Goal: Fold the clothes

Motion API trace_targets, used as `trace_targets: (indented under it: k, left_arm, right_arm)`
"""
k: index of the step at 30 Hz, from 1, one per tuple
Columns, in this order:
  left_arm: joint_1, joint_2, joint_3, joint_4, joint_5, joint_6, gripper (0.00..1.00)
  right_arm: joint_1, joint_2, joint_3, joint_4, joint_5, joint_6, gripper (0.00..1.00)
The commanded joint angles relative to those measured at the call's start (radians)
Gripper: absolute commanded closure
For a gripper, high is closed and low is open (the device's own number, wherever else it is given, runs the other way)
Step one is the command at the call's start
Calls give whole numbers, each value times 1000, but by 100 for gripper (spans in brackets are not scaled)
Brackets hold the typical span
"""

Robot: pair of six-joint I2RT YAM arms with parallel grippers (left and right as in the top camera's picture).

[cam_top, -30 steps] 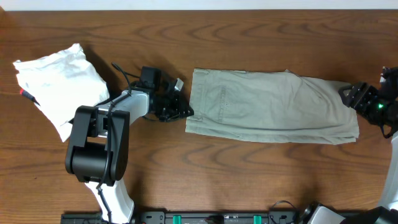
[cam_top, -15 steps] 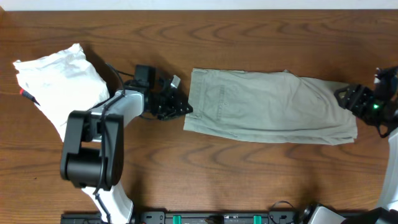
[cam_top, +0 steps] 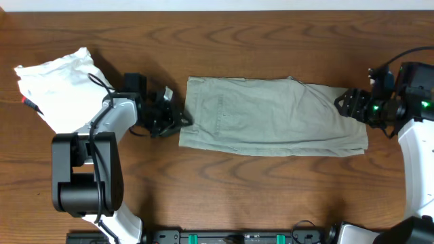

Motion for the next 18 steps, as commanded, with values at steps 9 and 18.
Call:
trace_targets:
  k: [9, 18]
  left_arm:
    - [1, -11, -11, -202, -115, -140, 2]
    - [-51, -11, -82, -59, -56, -408, 2]
  right_arm:
    - [9, 19, 9, -4, 19, -16, 31]
    - [9, 19, 9, -1, 20, -16, 30]
